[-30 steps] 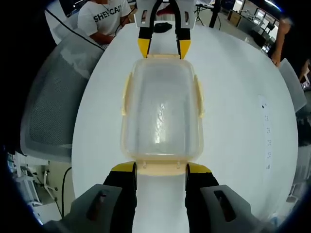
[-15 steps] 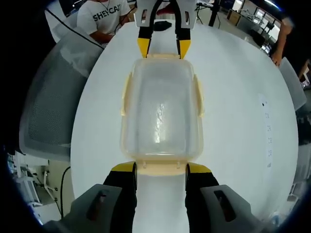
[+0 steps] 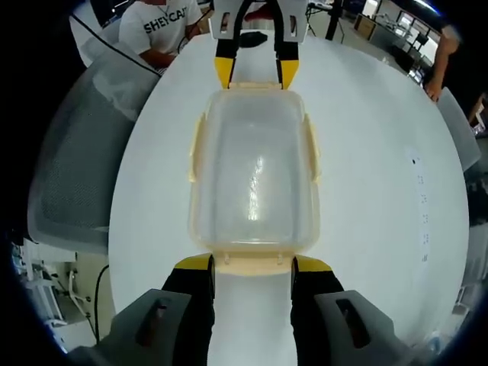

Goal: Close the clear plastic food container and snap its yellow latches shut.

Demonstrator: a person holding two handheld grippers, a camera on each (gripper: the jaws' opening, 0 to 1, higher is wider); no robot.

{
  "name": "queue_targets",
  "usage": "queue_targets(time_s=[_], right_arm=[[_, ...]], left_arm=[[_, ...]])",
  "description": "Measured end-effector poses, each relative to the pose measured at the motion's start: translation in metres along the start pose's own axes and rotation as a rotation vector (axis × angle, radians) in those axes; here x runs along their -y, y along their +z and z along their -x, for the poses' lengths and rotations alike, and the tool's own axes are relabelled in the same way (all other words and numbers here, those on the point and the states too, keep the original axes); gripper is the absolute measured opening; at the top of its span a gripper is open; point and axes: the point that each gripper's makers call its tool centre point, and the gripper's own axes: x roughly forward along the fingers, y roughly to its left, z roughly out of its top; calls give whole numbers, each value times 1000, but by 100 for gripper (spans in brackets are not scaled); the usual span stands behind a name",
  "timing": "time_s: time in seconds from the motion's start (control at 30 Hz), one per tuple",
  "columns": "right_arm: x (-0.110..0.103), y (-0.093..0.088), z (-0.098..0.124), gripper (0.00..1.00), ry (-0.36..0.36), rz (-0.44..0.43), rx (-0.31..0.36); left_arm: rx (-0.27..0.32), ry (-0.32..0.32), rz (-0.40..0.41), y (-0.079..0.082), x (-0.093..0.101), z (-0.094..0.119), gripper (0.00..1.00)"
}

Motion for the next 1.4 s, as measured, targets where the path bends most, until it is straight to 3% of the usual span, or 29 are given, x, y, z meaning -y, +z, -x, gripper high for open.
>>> queue_targets(time_s=[0.6,0.83,0.93,1.07,1.23,1.3,1.4], right_arm=[[1,-3,-3,37,-25,0,-3],[-2,-12,0,36,-20,-25,-18],[-2,-9,4,37,-13,-101,21],[2,-6,8,37,-24,-124,32],[0,-1,13,34,-10,-205,53],[-3,3,15,33,13,-295,88],[0,3,17,34,3,-328,102]], left_arm=[[-7,11,-8,0,0,-4,35],[-1,7,15,-4,1,-2,36],[10,-1,56,-4,2,-1,40],[5,3,97,-7,1,1,41],[45,-31,322,-2,1,10,40],[68,-59,366,3,4,13,41],[72,-31,427,2,-1,16,39]])
